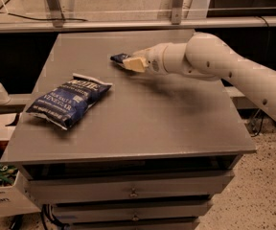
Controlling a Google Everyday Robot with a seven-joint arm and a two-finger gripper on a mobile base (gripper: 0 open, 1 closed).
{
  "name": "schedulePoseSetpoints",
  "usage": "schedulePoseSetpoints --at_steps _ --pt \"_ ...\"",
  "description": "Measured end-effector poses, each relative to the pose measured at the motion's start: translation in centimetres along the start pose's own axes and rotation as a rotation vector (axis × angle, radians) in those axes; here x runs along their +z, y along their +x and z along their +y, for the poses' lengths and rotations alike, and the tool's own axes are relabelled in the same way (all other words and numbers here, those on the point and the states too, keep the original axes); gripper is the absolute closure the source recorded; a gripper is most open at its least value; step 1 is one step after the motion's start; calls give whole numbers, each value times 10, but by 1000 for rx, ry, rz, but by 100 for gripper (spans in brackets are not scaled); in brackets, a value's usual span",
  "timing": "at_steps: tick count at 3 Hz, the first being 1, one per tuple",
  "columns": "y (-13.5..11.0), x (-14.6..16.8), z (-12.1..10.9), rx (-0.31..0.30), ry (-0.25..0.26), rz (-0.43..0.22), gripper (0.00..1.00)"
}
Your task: Pick rxbar blueberry
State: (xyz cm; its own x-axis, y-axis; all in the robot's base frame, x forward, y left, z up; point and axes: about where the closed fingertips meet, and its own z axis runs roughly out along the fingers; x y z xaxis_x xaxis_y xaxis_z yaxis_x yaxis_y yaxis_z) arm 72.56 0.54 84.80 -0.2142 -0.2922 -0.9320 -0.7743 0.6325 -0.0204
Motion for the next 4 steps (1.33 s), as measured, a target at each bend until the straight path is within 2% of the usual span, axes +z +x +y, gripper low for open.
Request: schedulePoseSetpoints --at_steps 3,4 --pt "-35 -38 20 -11 -28 -100 100" --pt "-37 -71 18 -1 -41 -129 100"
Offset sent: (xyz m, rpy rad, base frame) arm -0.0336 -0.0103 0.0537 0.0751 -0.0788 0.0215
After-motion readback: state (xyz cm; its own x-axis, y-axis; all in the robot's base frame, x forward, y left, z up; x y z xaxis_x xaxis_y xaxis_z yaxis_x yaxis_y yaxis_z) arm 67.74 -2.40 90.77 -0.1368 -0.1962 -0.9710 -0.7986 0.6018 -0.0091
